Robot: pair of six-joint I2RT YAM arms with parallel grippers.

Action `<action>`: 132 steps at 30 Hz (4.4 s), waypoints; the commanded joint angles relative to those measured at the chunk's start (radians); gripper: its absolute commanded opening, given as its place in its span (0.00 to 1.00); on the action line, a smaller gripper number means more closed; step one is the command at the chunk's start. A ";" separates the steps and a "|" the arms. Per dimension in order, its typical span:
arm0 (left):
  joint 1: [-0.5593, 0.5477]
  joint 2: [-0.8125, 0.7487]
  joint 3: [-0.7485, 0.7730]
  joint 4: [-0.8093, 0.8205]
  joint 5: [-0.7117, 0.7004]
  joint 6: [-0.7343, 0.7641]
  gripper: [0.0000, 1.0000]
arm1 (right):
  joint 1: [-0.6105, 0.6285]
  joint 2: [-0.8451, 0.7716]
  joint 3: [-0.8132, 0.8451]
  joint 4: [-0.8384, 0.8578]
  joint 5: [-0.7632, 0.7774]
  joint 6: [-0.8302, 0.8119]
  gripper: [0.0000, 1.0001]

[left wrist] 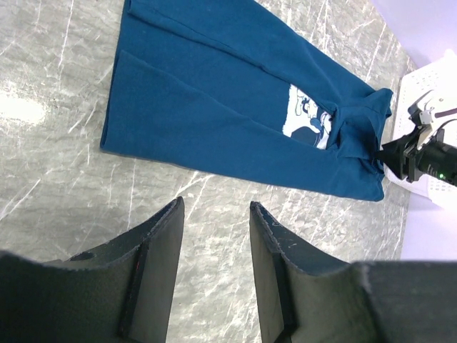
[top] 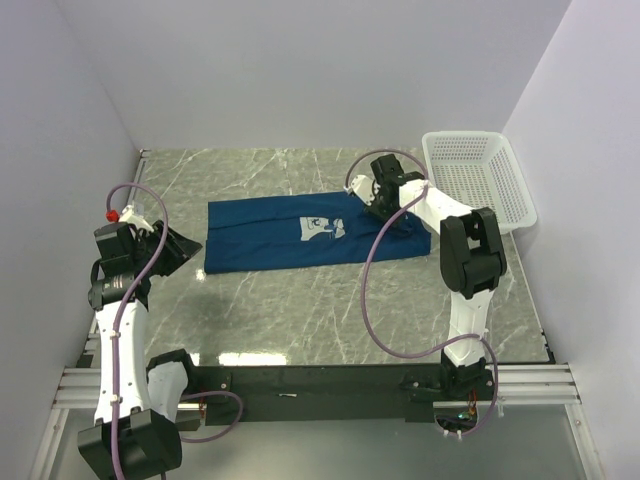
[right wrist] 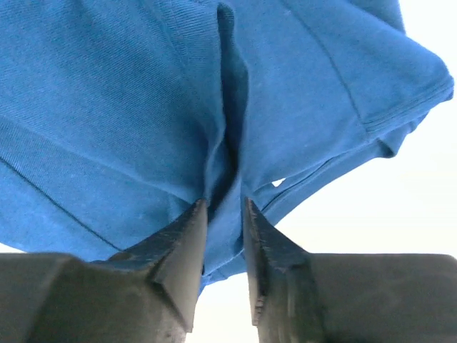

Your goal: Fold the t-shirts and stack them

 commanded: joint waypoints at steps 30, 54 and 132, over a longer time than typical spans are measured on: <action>0.005 -0.006 -0.006 0.016 0.015 0.018 0.47 | -0.028 0.157 0.242 -0.051 -0.009 0.061 0.46; 0.003 0.003 -0.006 0.019 0.010 0.015 0.47 | -0.066 0.238 0.359 -0.165 -0.061 0.047 0.39; 0.005 0.015 -0.007 0.021 0.009 0.015 0.47 | -0.032 0.063 0.276 0.035 -0.108 -0.033 0.05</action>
